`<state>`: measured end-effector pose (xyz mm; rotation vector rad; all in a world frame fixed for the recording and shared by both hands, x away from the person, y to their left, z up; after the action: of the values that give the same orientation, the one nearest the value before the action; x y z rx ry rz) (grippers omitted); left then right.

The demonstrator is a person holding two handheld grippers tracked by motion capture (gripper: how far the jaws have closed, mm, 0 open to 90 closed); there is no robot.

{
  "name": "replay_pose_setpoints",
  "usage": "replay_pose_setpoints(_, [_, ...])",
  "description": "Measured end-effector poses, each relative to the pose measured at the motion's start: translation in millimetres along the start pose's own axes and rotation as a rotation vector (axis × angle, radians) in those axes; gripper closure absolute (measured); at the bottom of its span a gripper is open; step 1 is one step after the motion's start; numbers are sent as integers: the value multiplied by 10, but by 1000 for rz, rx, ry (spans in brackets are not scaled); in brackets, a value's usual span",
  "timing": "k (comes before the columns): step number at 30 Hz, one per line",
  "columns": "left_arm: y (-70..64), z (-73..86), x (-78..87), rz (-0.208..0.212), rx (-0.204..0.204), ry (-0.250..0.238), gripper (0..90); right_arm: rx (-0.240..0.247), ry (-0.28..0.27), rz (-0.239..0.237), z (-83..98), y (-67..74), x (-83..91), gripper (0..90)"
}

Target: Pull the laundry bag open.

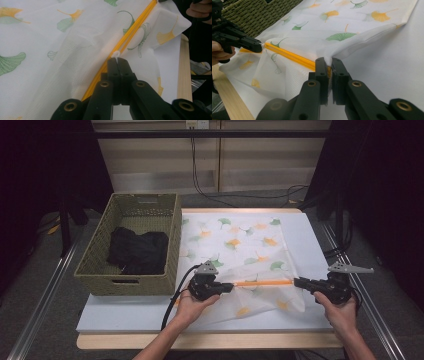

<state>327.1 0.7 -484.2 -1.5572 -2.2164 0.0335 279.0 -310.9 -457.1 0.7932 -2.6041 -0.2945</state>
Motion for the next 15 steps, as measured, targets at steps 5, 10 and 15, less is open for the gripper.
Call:
replay_pose_setpoints(5, [4,7,-7,-5,-2,6,900,4,-3,1,3,-14,3,853])
replay_pose_setpoints(10, [16,3,5,-3,-8,14,900,7,6,4,4,3,1,853])
replay_pose_setpoints(15, [15,3,11,-2,5,7,900,3,4,6,4,3,-3,853])
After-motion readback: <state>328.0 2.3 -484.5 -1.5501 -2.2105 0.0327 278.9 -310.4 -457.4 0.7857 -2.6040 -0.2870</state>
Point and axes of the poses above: each handheld gripper's, and its own axes: x roughly backward along the jaws, z roughly out of its underside, y roughly to its left, the point moved 5 cm from there along -x, roughly forward along the jaws, and after that the axes turned 13 degrees about -y, right-handed, at the moved point
